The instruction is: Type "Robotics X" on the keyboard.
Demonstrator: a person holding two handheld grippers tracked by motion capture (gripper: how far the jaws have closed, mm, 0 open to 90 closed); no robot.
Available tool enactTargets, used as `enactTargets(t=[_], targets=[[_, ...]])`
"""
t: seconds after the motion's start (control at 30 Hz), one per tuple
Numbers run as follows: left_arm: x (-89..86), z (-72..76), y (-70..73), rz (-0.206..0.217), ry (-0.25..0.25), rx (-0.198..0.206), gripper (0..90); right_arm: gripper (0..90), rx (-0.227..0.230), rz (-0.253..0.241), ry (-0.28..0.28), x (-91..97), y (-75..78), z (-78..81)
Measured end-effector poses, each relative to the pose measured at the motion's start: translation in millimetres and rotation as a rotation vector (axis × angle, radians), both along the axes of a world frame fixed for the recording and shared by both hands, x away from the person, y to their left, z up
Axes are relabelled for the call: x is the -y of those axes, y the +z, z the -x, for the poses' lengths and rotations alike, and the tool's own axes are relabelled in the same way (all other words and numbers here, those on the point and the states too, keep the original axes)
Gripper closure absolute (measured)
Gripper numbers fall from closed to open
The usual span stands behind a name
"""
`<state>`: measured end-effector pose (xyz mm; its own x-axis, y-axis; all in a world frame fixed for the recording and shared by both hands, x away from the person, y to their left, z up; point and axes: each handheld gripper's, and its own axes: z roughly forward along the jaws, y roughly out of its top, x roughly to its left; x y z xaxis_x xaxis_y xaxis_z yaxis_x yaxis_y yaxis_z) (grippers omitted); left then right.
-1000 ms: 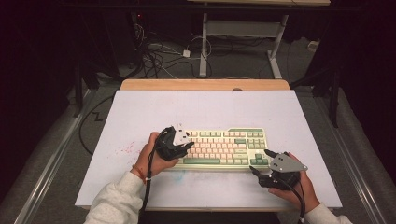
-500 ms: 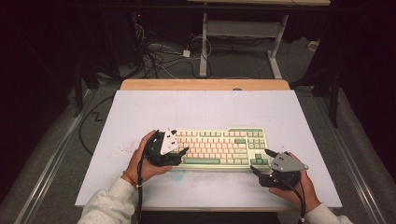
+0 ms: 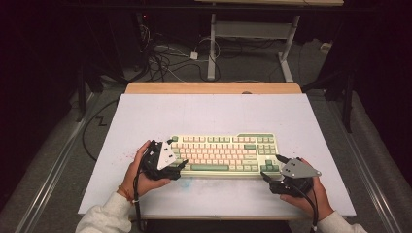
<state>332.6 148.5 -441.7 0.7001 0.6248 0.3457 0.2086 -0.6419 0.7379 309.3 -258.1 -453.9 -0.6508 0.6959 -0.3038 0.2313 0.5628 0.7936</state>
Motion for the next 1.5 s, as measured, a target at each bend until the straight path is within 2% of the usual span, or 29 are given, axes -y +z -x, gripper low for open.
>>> enactTargets(t=[0.13, 0.43, 0.63, 0.77, 1.07, 1.27, 1.43, 1.5], targets=[[-5.0, 4.4, -3.8, -0.028, 0.008, 0.003, 17.8, 25.7, -0.001, 0.004, -0.002, -0.3, -0.2, -0.1], [-16.8, 12.6, -14.2, -0.041, 0.029, -0.015, 17.8, 26.3, 0.001, -0.003, -0.004, -1.9, 1.7, -2.4], [-22.9, 17.8, -20.9, -0.044, 0.040, -0.035, 17.8, 33.9, 0.005, -0.017, 0.007, -4.4, 6.4, -5.8], [-26.6, 21.9, -24.8, -0.050, 0.045, -0.046, 17.7, 36.1, -0.018, -0.045, 0.033, -7.0, 10.2, -10.8], [-31.3, 28.8, -30.3, -0.036, 0.053, -0.067, 17.7, 58.4, -0.077, -0.028, 0.083, -27.3, 16.1, -26.1], [-32.0, 29.8, -31.9, -0.038, 0.055, -0.078, 17.7, 79.4, -0.109, -0.008, 0.127, -49.8, 19.9, -39.7], [-32.4, 29.6, -32.3, -0.041, 0.057, -0.078, 17.7, 88.9, -0.133, 0.003, 0.161, -70.6, 18.6, -53.8], [-32.7, 29.2, -33.1, -0.040, 0.055, -0.084, 17.7, 90.0, -0.145, 0.006, 0.161, -78.1, 17.4, -59.8]])
